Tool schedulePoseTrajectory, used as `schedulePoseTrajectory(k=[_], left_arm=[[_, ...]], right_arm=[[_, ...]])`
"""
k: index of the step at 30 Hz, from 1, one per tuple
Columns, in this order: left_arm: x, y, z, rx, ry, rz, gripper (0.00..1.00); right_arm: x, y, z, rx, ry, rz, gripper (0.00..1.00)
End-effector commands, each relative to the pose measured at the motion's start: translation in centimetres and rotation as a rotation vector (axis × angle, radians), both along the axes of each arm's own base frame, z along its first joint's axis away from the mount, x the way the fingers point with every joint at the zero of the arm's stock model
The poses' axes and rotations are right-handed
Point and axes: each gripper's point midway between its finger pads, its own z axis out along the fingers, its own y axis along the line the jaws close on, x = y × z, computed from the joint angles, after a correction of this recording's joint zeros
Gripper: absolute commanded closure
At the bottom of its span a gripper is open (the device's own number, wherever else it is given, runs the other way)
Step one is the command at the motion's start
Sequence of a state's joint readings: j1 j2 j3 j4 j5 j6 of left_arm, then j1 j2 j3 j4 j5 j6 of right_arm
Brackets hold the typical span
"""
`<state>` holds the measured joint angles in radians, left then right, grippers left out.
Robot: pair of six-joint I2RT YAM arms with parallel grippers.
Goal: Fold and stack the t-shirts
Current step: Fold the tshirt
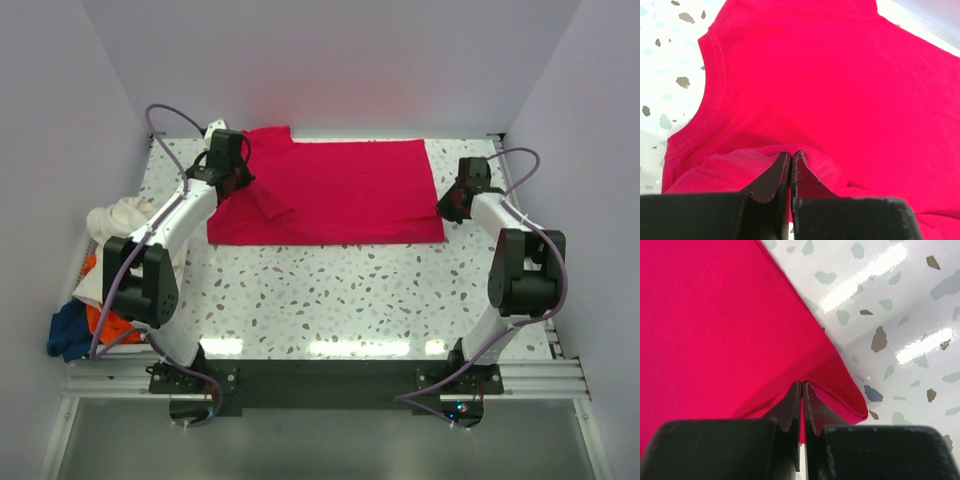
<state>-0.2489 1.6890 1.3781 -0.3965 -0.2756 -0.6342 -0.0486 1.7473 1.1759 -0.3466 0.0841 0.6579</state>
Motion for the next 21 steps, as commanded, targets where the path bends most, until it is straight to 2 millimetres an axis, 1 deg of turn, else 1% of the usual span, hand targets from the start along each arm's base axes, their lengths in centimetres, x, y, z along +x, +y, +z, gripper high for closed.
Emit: schedulePoseTrajectory(k=[1, 3, 9, 10, 13, 14, 21], left_arm=[[2.3, 0.3, 2.6, -0.012, -0.086, -0.01, 1.0], [2.7, 0.4, 2.8, -0.023, -0.094, -0.015, 1.0], [3.8, 0.4, 2.6, -0.039, -0.097, -0.03, 1.0], [3.9, 0.4, 2.3, -0.042, -0.09, -0.031, 1.0], [4.1, 0.5, 2.3, -0.045, -0.095, -0.03, 1.0], [4.2, 0.7, 2.4, -0.047, -0.097, -0.025, 1.0], [4.3, 1.7, 1.8, -0.056, -0.088, -0.002, 1.0]], right_arm=[[1.7, -0.9, 2.2, 0.029, -0.109, -0.034, 1.0], [2.1, -1.1, 2.3, 0.043, -0.117, -0.044, 1.0], [2.9, -1.0, 2.7, 0.083, -0.149, -0.037, 1.0], [2.9, -1.1, 2.8, 0.084, -0.152, -0.042, 1.0], [3.1, -1.4, 2.7, 0.084, -0.162, -0.049, 1.0], [3.2, -1.1, 2.7, 0.1, -0.161, -0.035, 1.0], [4.3, -0.8, 2.8, 0.124, -0.179, -0.017, 1.0]])
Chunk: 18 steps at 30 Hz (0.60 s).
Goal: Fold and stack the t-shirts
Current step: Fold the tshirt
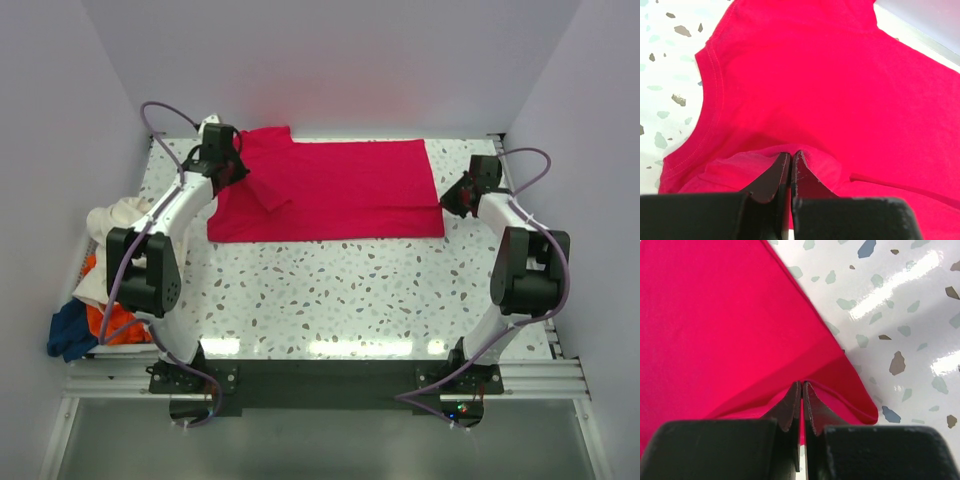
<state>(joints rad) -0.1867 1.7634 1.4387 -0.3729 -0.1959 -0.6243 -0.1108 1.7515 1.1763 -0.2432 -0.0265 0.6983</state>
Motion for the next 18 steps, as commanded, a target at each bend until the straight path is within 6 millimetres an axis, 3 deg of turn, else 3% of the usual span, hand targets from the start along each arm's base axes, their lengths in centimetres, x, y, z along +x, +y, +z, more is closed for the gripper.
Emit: schedulePoseTrajectory(k=[1, 18], left_arm=[[2.0, 0.9, 2.4, -0.011, -0.091, 0.011, 1.0], [4.3, 0.7, 0.3, -0.051, -0.083, -0.016, 1.0]], right_arm=[[2.3, 0.0, 1.5, 0.019, -0.075, 0.005, 1.0], [3.3, -0.4, 0.2, 0.014, -0.045, -0.001, 1.0]])
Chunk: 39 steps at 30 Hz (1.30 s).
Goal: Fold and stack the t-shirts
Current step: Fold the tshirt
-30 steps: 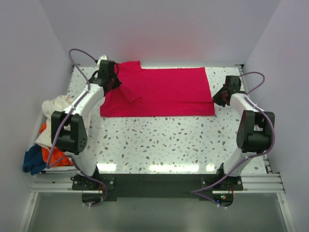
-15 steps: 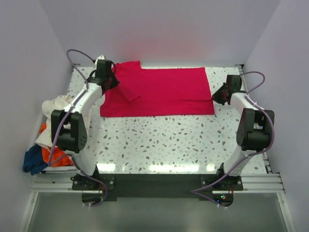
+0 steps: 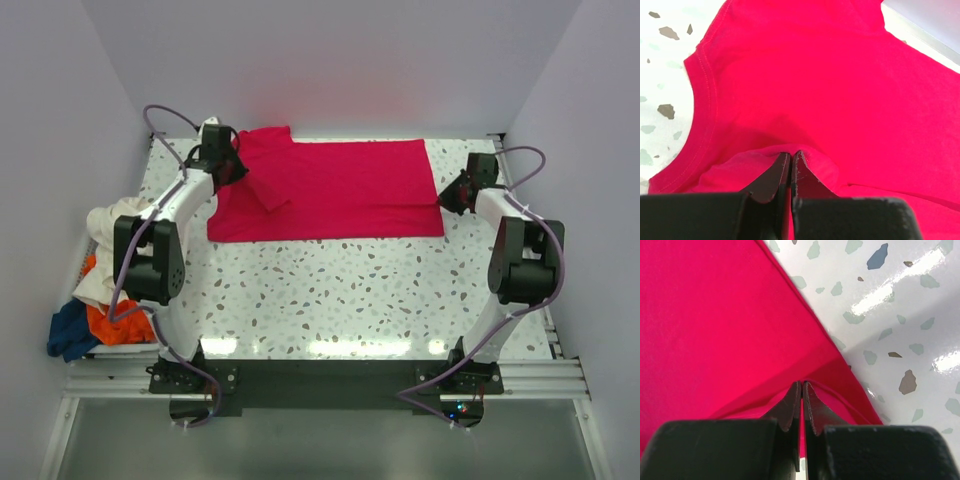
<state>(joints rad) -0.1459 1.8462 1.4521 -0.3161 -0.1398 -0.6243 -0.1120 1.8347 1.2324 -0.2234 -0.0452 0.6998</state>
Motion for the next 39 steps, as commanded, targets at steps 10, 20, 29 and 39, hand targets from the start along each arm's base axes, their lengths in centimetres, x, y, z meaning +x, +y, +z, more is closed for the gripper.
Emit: schedulePoseTrajectory(k=[10, 20, 29, 39], left_arm=[[4.4, 0.0, 1.1, -0.03, -0.081, -0.02, 1.0], [6.4, 0.3, 0.4, -0.051, -0.075, -0.035, 1.0], [7.2, 0.8, 0.5, -0.059, -0.08, -0.048, 0.58], [-0.7, 2.6, 0.8, -0.112, -0.046, 0.125, 0.41]], right_arm=[[1.9, -0.9, 0.7, 0.005, -0.047, -0.015, 1.0], [2.7, -0.8, 0.4, 0.015, -0.044, 0.002, 0.99], [2.9, -1.1, 0.8, 0.005, -0.034, 0.018, 0.6], [-1.3, 0.0, 2.9, -0.025, -0.043, 0.029, 0.5]])
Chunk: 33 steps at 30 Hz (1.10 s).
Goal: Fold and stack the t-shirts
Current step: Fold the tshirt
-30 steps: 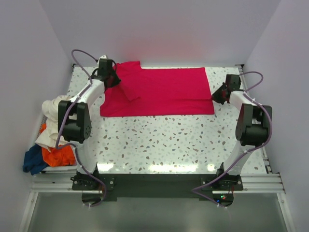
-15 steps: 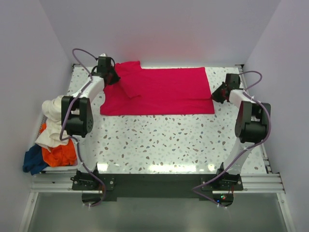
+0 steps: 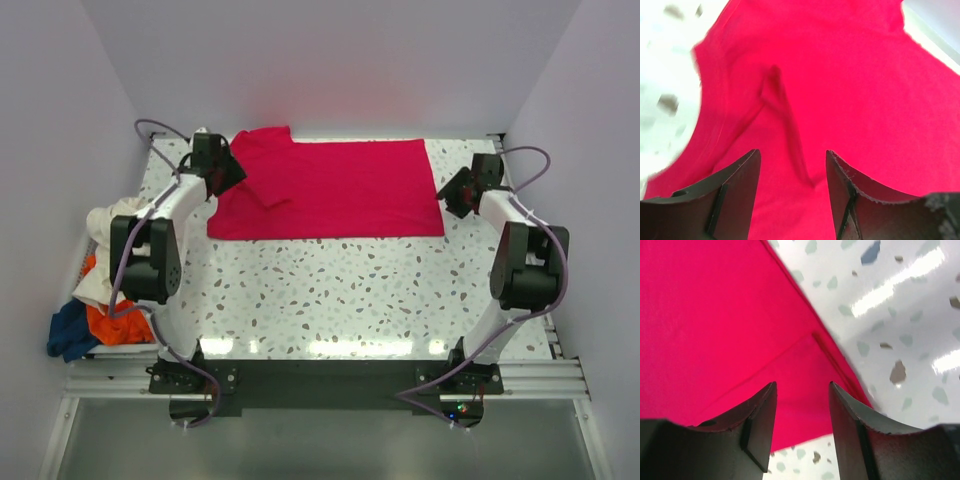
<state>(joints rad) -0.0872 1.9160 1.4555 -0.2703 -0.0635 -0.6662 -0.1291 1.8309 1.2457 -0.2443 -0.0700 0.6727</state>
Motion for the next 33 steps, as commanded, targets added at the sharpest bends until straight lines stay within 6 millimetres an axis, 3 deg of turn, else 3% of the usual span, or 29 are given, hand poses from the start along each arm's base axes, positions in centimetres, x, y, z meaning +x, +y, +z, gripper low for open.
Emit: schedulePoseTrajectory(k=[1, 2, 5, 10, 15, 19, 25, 33], left_arm=[[-2.6, 1.2, 3.1, -0.052, -0.072, 0.117, 0.41], [-4.2, 1.0, 2.1, -0.055, -0.059, 0.111, 0.42], [-5.8, 0.7, 0.2, -0.076, -0.037, 0.113, 0.45], [-6.9, 0.5, -2.5, -0.093, 0.02, 0.126, 0.48], [-7.5, 1.4, -4.7, -0.074, 0.062, 0.175, 0.51], [-9.0, 2.5, -7.3, -0.034, 0.149, 0.245, 0.55], [-11.5, 4.5, -10.2, 0.03, 0.271, 0.361, 0.61], [-13.8, 5.9, -10.9, 0.099, 0.336, 0.422, 0.64]], right_arm=[[-2.2, 1.0, 1.5, -0.024, -0.021, 0.021, 0.51], [-2.4, 1.2, 2.1, -0.029, -0.042, 0.024, 0.51], [-3.3, 2.4, 1.4, -0.053, -0.025, 0.046, 0.53], [-3.7, 4.5, 0.2, -0.057, 0.013, 0.086, 0.53], [-3.4, 4.5, -1.2, -0.045, 0.031, 0.074, 0.54], [-3.9, 4.1, -3.5, -0.058, 0.093, 0.057, 0.55], [-5.0, 3.6, -5.6, -0.076, 0.161, 0.034, 0.57], [-7.0, 2.1, -5.9, -0.11, 0.223, -0.015, 0.57]])
